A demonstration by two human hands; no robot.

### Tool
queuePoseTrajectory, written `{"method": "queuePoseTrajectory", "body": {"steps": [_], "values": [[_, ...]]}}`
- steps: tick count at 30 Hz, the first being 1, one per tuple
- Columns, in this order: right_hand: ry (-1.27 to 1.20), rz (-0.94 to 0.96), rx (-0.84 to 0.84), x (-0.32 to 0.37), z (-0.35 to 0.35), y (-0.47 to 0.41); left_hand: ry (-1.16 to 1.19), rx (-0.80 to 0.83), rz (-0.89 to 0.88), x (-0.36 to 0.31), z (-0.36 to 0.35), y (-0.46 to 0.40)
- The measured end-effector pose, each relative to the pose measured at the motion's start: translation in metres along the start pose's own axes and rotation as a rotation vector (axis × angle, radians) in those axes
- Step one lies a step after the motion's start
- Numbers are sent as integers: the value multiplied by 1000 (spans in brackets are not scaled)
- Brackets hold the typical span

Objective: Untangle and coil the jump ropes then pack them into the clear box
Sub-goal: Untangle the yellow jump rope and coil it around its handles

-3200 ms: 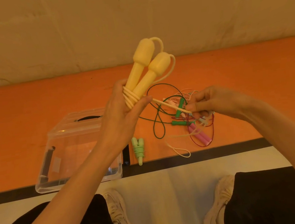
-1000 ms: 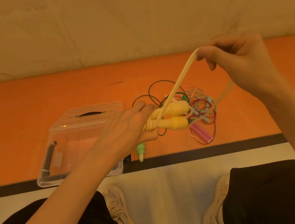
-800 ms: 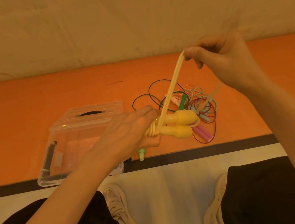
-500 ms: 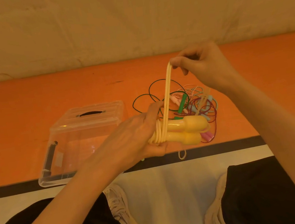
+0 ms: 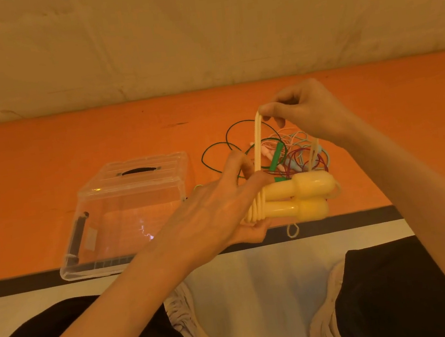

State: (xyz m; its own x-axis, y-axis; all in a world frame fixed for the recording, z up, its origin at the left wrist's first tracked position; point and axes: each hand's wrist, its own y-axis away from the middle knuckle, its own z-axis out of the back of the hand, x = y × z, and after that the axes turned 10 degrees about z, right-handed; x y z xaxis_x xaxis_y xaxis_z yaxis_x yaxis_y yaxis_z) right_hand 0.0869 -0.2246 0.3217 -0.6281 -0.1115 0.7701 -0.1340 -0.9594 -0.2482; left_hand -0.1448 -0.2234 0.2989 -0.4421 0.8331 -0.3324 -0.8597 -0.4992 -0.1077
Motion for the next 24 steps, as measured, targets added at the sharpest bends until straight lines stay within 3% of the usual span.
{"method": "queuePoseTrajectory", "body": {"steps": [6,11,17,24], "values": [[-60,-12,41,-7,4,1,24,-77,-41,0,6,-1],[-53,-102,-63,-17,17,1,36,-110,-57,3,3,1],[-287,-121,35,-32,34,4,113,-119,-59,10,7,5],[-268,-204,10,-38,37,7,172,-204,-21,23,5,6]]}}
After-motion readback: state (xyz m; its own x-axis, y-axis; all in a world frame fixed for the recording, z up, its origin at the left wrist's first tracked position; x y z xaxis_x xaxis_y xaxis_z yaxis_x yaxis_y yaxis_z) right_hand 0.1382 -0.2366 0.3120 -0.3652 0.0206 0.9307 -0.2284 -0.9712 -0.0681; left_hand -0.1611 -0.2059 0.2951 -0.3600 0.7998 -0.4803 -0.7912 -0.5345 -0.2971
